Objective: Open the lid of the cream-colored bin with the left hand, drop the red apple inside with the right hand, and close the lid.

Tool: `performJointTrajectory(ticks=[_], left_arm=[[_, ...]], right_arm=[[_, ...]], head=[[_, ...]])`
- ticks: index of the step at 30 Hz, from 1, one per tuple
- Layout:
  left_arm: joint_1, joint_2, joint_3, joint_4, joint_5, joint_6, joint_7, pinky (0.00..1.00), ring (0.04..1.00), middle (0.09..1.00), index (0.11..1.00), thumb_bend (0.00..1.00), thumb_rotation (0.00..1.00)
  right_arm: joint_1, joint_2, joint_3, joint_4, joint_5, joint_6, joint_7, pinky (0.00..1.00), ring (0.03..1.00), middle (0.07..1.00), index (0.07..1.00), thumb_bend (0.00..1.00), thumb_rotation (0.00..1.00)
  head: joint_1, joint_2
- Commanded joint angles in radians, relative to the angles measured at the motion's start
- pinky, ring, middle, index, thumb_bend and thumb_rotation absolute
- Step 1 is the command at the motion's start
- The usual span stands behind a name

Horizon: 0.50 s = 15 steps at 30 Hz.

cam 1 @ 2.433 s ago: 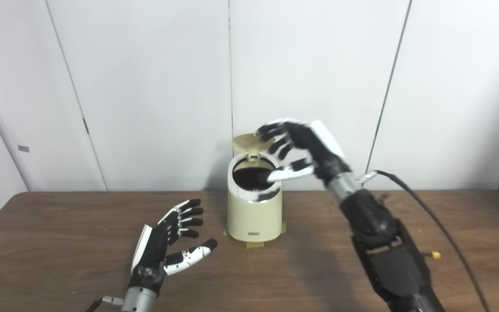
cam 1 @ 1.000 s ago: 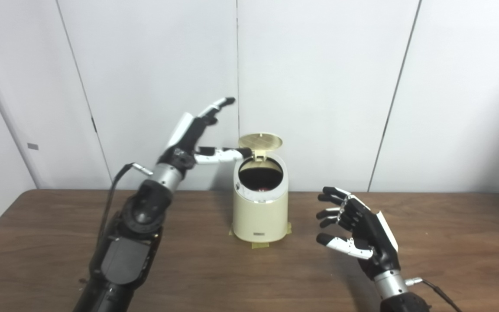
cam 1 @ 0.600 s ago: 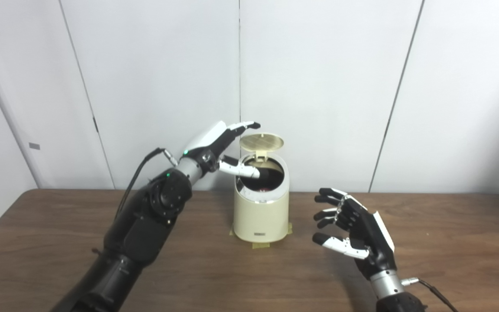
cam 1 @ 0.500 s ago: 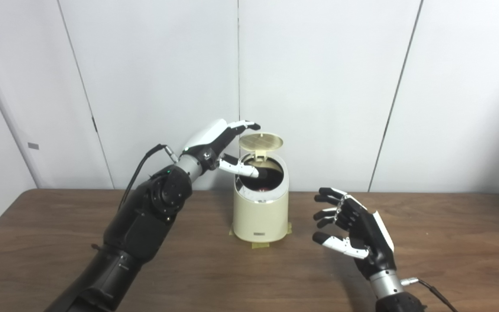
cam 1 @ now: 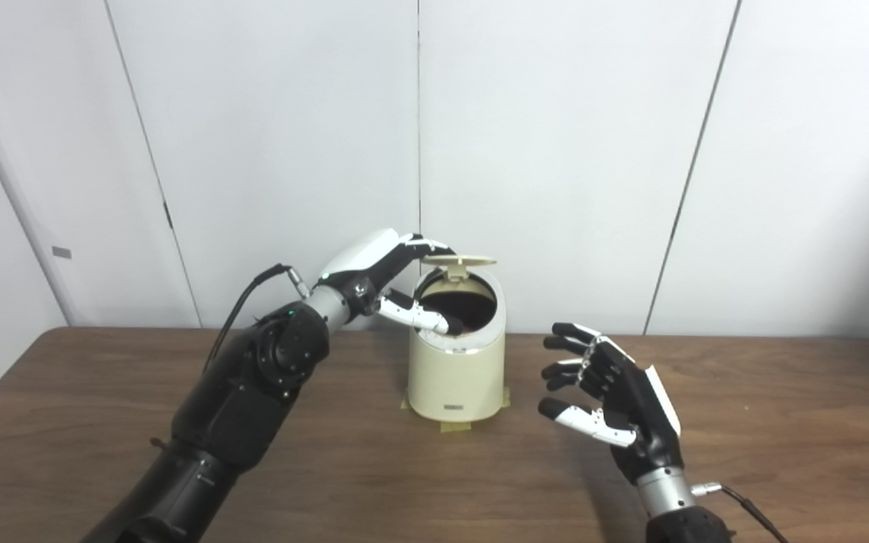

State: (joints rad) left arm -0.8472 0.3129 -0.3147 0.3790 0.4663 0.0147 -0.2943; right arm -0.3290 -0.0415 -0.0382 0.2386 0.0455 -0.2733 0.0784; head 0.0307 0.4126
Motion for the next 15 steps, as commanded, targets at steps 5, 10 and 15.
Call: performJointTrajectory(ticks=[5, 10, 15], left_arm=[[-0.024, 0.031, 0.016, -0.101, -0.007, 0.000, -0.038, 1.00, 1.000, 0.867, 0.825, 0.96, 0.44], [-0.007, 0.038, 0.017, -0.135, -0.014, -0.011, -0.063, 1.00, 1.000, 0.858, 0.823, 0.97, 0.45], [0.006, 0.048, 0.008, -0.172, -0.015, -0.018, -0.099, 1.00, 1.000, 0.861, 0.828, 0.97, 0.44]], right_arm=[[-0.030, 0.001, 0.009, -0.055, -0.013, 0.004, -0.012, 0.52, 0.558, 0.706, 0.715, 0.83, 0.26], [-0.027, 0.000, 0.017, -0.066, -0.014, 0.008, -0.011, 0.53, 0.560, 0.703, 0.717, 0.83, 0.26], [-0.026, 0.003, 0.022, -0.077, -0.007, 0.021, -0.008, 0.53, 0.558, 0.703, 0.718, 0.83, 0.25]], head=[[0.000, 0.007], [-0.004, 0.015], [-0.012, 0.024]])
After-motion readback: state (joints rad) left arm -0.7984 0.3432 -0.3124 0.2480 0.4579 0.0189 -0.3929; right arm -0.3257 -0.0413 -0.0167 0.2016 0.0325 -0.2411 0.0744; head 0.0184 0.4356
